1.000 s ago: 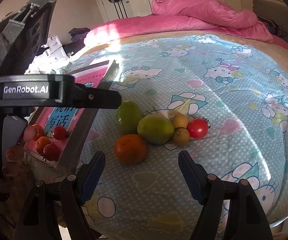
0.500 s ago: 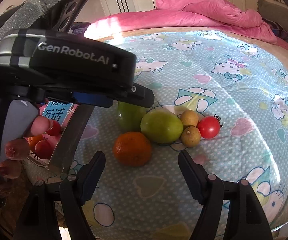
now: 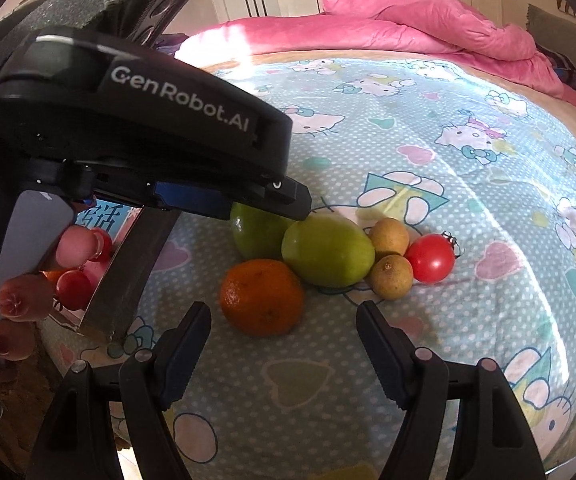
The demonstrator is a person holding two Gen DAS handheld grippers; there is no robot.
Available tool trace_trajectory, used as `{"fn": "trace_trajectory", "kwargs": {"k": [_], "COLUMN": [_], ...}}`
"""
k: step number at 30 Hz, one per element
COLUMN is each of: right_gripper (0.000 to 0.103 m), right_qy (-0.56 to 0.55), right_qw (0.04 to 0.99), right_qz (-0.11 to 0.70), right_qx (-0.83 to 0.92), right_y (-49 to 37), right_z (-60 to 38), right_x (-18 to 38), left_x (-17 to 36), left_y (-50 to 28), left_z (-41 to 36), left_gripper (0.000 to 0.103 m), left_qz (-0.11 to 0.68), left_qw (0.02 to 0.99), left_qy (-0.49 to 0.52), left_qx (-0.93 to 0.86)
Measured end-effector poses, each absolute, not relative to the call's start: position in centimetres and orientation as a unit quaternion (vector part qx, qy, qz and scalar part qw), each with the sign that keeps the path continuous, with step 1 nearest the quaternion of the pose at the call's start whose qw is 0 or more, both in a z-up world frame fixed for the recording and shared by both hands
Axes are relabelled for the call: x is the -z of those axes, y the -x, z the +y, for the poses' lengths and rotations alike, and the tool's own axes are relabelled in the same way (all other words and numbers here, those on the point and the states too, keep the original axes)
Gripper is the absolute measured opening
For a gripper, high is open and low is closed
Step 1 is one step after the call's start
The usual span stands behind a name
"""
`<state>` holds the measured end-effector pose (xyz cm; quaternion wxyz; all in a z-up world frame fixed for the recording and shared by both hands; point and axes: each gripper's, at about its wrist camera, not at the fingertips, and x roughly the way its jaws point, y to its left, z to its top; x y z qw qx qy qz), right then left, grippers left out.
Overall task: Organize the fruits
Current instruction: 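Close the right tool on an orange while the left lowers over a green apple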
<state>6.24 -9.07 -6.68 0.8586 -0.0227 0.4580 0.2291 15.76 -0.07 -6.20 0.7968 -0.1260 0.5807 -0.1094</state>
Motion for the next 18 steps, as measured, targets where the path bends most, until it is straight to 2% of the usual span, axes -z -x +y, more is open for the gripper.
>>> {"fn": "trace_trajectory", "kwargs": {"k": [3,13,18], "right_gripper": [0.072,0.053,0.043], "right_qy": [0.035,0.068,0.053], "right_qw": [0.860,0.854,0.850], "right_qz": [0.454,0.454,0.458], "right_qx": [-0.230,-0.245,-0.256], "right_y": [-6.2,-6.1,-6.6], "right_z": [-8.7,-7.1,-7.4], "right_x": [6.8,7.4,7.4], "left_x": [6.2,6.3,6.1], "left_y": [-15.7,-15.8,-16.0], "left_z": [-0.2,-0.1,0.3], "left_gripper": [0.050,0.049,0.045], "left_qz": [0.580,0.576,0.570], "left_qw": [0.798,0.802,0.804], "left_qy": [0.119,0.117,0.129], "left_qx": [0.108,0.106,0.109]}}
